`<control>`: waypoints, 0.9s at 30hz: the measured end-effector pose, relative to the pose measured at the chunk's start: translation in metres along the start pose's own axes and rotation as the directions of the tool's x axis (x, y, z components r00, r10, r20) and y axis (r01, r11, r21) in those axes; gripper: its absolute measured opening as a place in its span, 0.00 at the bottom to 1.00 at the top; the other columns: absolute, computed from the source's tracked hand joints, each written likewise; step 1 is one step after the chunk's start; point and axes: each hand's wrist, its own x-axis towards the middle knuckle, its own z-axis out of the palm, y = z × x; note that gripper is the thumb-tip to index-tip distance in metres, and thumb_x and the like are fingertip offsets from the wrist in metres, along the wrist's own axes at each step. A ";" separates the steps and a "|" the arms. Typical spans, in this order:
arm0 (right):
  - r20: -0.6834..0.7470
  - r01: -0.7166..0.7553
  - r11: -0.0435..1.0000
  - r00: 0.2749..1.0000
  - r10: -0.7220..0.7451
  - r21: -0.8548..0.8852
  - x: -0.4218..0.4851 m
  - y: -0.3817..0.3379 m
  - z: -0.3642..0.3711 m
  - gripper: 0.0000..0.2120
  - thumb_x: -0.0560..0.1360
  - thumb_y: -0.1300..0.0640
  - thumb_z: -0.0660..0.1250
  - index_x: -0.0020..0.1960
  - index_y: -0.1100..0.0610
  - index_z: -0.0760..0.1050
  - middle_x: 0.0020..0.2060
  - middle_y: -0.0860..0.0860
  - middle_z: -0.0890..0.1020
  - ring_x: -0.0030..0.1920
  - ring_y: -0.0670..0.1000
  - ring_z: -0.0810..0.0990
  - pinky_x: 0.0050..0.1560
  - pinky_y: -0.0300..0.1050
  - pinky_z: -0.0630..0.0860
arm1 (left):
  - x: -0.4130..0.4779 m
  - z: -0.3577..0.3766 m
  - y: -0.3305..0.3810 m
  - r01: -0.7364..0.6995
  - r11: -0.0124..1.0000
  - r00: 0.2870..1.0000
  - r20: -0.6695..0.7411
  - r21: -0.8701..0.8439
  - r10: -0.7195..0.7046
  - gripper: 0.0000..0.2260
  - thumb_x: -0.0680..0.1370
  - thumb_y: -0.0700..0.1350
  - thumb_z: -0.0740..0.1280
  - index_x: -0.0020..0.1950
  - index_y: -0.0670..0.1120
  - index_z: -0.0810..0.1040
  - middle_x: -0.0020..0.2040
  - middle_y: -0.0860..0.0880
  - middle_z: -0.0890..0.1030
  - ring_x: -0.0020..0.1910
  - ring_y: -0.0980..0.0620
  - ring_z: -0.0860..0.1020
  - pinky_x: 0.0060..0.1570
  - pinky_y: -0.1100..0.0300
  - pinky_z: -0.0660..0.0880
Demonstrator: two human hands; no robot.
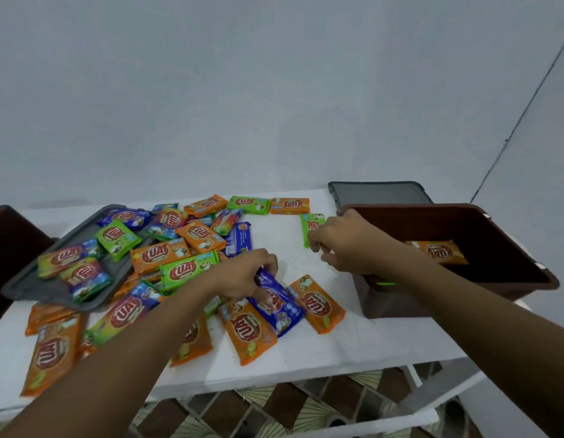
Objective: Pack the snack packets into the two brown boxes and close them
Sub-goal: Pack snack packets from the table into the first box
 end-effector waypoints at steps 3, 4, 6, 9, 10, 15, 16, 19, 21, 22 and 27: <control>0.128 0.056 0.993 0.991 -0.042 -0.102 0.010 -0.023 0.002 0.15 0.78 0.52 0.66 0.63 0.51 0.71 0.53 0.50 0.80 0.55 0.52 0.76 0.61 0.52 0.66 | -0.013 -0.015 -0.014 -0.025 0.997 0.998 -0.060 -0.070 0.021 0.15 0.71 0.46 0.77 0.45 0.51 0.70 0.48 0.50 0.79 0.47 0.51 0.80 0.41 0.51 0.79; 0.186 0.071 0.992 0.981 -0.051 -0.105 0.014 -0.029 0.006 0.18 0.77 0.51 0.68 0.65 0.52 0.70 0.54 0.51 0.80 0.55 0.52 0.77 0.60 0.51 0.68 | -0.017 -0.020 -0.017 -0.020 0.994 0.997 -0.081 -0.108 0.011 0.14 0.72 0.45 0.76 0.46 0.49 0.70 0.48 0.50 0.80 0.49 0.51 0.80 0.42 0.51 0.81; 0.347 0.061 0.997 0.937 -0.043 -0.041 0.023 -0.042 0.017 0.28 0.73 0.52 0.72 0.70 0.51 0.67 0.58 0.54 0.78 0.56 0.54 0.77 0.56 0.49 0.72 | -0.024 -0.029 -0.025 0.019 0.979 0.994 -0.098 -0.201 -0.039 0.11 0.74 0.43 0.74 0.50 0.49 0.73 0.51 0.52 0.80 0.50 0.53 0.81 0.44 0.52 0.82; 0.548 0.055 0.998 0.836 -0.035 -0.019 0.037 -0.053 0.037 0.47 0.65 0.53 0.79 0.76 0.44 0.57 0.66 0.54 0.72 0.61 0.58 0.76 0.57 0.54 0.77 | -0.032 -0.034 -0.032 0.092 0.972 0.991 -0.076 -0.214 -0.111 0.16 0.76 0.43 0.71 0.62 0.51 0.75 0.56 0.52 0.78 0.52 0.55 0.79 0.45 0.60 0.81; 0.576 0.068 0.997 0.817 -0.031 -0.042 0.041 -0.054 0.041 0.50 0.63 0.53 0.81 0.76 0.43 0.55 0.68 0.53 0.70 0.62 0.59 0.76 0.56 0.55 0.77 | -0.034 -0.035 -0.033 0.106 0.973 0.990 -0.073 -0.205 -0.123 0.17 0.77 0.43 0.71 0.65 0.51 0.74 0.57 0.53 0.76 0.52 0.56 0.78 0.43 0.62 0.79; 0.519 0.152 0.983 0.851 -0.075 -0.107 0.052 -0.054 0.033 0.39 0.61 0.45 0.80 0.68 0.54 0.70 0.60 0.55 0.72 0.55 0.56 0.75 0.48 0.49 0.77 | -0.040 -0.035 -0.037 0.141 0.959 0.983 -0.077 -0.247 -0.164 0.16 0.78 0.43 0.69 0.66 0.50 0.75 0.54 0.55 0.74 0.49 0.59 0.76 0.39 0.67 0.76; 0.501 0.165 0.982 0.860 -0.097 -0.093 0.054 -0.053 0.030 0.36 0.62 0.44 0.79 0.66 0.55 0.72 0.58 0.55 0.73 0.54 0.55 0.74 0.47 0.48 0.76 | -0.040 -0.035 -0.038 0.152 0.955 0.982 -0.071 -0.256 -0.175 0.16 0.78 0.43 0.68 0.66 0.49 0.75 0.55 0.54 0.75 0.50 0.58 0.77 0.41 0.65 0.77; 0.463 0.164 0.986 0.876 -0.136 -0.021 0.056 -0.049 0.015 0.29 0.67 0.45 0.77 0.64 0.54 0.72 0.55 0.52 0.74 0.51 0.50 0.72 0.47 0.43 0.72 | -0.039 -0.033 -0.039 0.180 0.950 0.976 -0.074 -0.256 -0.204 0.14 0.79 0.43 0.67 0.65 0.47 0.75 0.60 0.49 0.77 0.53 0.52 0.79 0.48 0.57 0.81; 0.411 0.106 0.990 0.902 -0.137 0.097 0.055 -0.039 0.005 0.17 0.70 0.48 0.75 0.53 0.51 0.73 0.46 0.46 0.73 0.48 0.47 0.70 0.46 0.39 0.66 | -0.038 -0.033 -0.040 0.195 0.941 0.968 -0.102 -0.275 -0.230 0.12 0.80 0.43 0.66 0.63 0.47 0.75 0.59 0.49 0.76 0.53 0.51 0.80 0.49 0.55 0.81; 0.367 0.072 0.983 0.921 -0.131 0.170 0.053 -0.032 0.001 0.13 0.71 0.50 0.74 0.46 0.48 0.71 0.42 0.43 0.72 0.46 0.47 0.69 0.43 0.38 0.65 | -0.038 -0.033 -0.039 0.197 0.937 0.963 -0.120 -0.290 -0.240 0.11 0.80 0.43 0.66 0.62 0.46 0.75 0.58 0.50 0.76 0.52 0.52 0.80 0.48 0.56 0.81; 0.135 -0.105 0.816 0.990 0.033 0.568 0.031 0.001 -0.020 0.13 0.71 0.51 0.74 0.50 0.48 0.71 0.48 0.44 0.76 0.47 0.46 0.78 0.42 0.37 0.77 | -0.027 -0.040 -0.034 0.184 0.929 0.954 -0.169 -0.322 -0.247 0.04 0.81 0.42 0.64 0.54 0.46 0.73 0.57 0.48 0.80 0.49 0.51 0.82 0.44 0.54 0.81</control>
